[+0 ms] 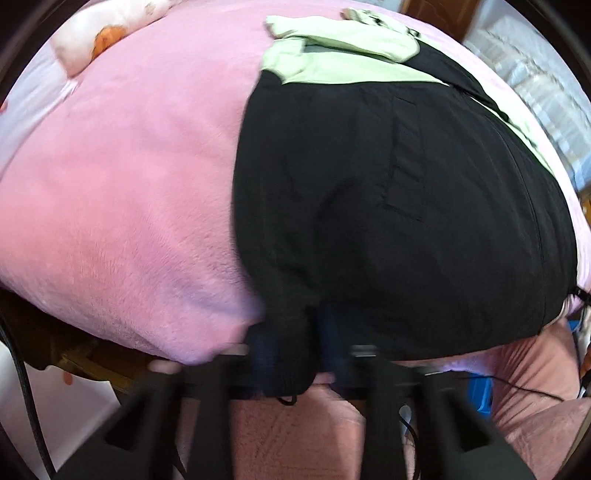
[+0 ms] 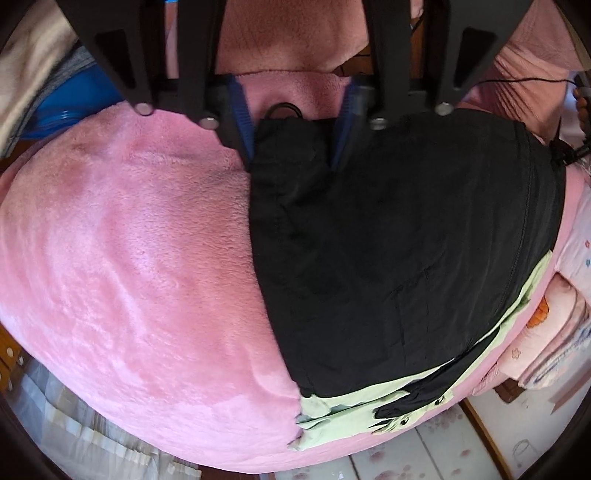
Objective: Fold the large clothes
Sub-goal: 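Lift the black hem with both tools and fold it toward the hood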
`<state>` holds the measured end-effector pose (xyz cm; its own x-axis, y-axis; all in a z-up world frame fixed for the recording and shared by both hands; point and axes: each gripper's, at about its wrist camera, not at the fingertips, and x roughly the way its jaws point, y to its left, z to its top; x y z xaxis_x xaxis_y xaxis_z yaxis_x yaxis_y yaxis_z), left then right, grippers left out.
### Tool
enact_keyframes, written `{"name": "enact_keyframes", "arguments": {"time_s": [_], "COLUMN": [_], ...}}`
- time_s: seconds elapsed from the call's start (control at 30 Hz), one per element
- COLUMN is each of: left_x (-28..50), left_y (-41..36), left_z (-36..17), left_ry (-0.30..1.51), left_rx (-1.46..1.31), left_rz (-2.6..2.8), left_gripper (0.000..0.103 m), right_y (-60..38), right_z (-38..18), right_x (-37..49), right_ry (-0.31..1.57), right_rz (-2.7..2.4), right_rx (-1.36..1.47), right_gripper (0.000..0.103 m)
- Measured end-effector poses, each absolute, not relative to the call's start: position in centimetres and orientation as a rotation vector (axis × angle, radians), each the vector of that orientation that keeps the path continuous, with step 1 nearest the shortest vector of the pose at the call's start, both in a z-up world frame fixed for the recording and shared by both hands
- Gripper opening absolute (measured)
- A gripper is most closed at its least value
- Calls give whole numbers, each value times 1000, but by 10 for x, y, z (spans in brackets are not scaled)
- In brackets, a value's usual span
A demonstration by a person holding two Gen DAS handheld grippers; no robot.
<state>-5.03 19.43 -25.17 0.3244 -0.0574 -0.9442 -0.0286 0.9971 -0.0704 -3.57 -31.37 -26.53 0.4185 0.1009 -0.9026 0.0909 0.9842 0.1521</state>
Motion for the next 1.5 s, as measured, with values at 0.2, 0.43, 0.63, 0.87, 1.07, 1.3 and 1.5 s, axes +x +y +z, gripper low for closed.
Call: {"name": "enact_keyframes", "arguments": {"time_s": [0.2, 0.43, 0.63, 0.87, 1.07, 1.3, 1.5], "left_x": [-42, -24, 19, 117, 217, 293, 293], "left_y": [176, 185, 210, 227, 236, 229, 238], "left_z": [-226, -157, -100, -75, -107, -182, -183], "left_ry": [1245, 1101, 944, 871, 874, 1037, 1003], "left_rx": [-72, -365, -519, -523, -501, -449, -444], "left_rz": [9, -75, -52, 43, 107, 134, 93], "left_gripper": [4, 3, 3, 4, 6, 42, 51], "right_y": [-301, -298, -293, -307, -318, -323, -350], "right_z": [-230, -148, -91, -66, -112, -178, -177], "right_x": [-43, -37, 9, 109, 202, 259, 254], "right_ry": [1060, 861, 724, 689, 776, 927, 897], "right_rz": [6, 87, 163, 114, 18, -51, 8], "right_rx": [117, 169, 191, 243, 313, 343, 447], "right_gripper": [23, 23, 23, 23, 24, 39, 50]}}
